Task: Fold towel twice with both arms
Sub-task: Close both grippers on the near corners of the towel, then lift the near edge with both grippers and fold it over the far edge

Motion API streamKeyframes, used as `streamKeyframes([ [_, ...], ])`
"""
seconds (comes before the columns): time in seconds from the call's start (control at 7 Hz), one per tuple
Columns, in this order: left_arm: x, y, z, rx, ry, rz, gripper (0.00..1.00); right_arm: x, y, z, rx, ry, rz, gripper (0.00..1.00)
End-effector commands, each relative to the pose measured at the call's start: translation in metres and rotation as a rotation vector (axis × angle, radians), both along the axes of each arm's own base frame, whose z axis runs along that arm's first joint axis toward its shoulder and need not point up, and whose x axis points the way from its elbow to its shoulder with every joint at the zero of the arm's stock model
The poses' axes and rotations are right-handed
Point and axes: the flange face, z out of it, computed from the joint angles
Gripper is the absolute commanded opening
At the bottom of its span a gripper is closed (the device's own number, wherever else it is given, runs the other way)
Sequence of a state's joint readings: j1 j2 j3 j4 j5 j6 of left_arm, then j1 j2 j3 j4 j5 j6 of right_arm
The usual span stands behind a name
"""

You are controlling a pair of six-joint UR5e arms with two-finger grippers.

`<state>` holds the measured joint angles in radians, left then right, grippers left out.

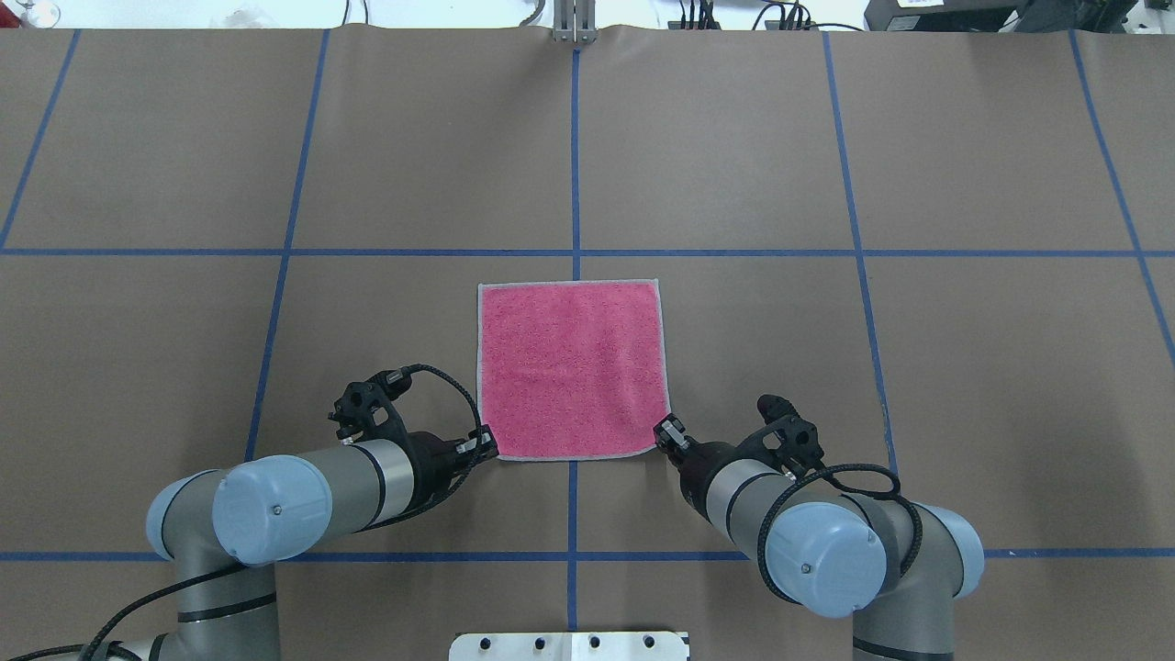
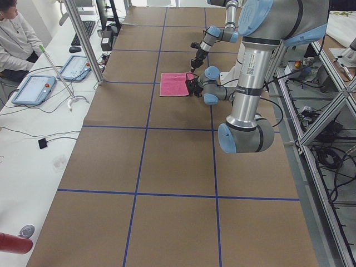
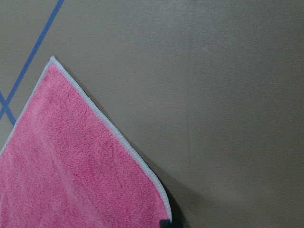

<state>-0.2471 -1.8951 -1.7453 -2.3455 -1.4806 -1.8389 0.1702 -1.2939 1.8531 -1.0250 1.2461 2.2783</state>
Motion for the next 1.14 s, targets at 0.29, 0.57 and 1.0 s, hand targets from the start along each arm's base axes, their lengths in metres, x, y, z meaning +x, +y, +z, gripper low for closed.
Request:
streamKeyframes([
  [0.29, -0.035, 0.014, -0.05, 0.026, 0.111, 0.018, 0.0, 0.059, 0.019, -0.065, 0.005, -0.031, -0.013, 0.0],
  [0.57, -0.042, 0.02, -0.069, 0.034, 0.152, 0.027, 0.0, 0.061, 0.02, -0.069, 0.008, -0.039, -0.015, 0.0],
  [1.0, -0.026, -0.015, -0.057, 0.027, 0.107, -0.029, 0.0, 0.046, -0.01, -0.043, 0.001, 0.023, 0.035, 0.0],
])
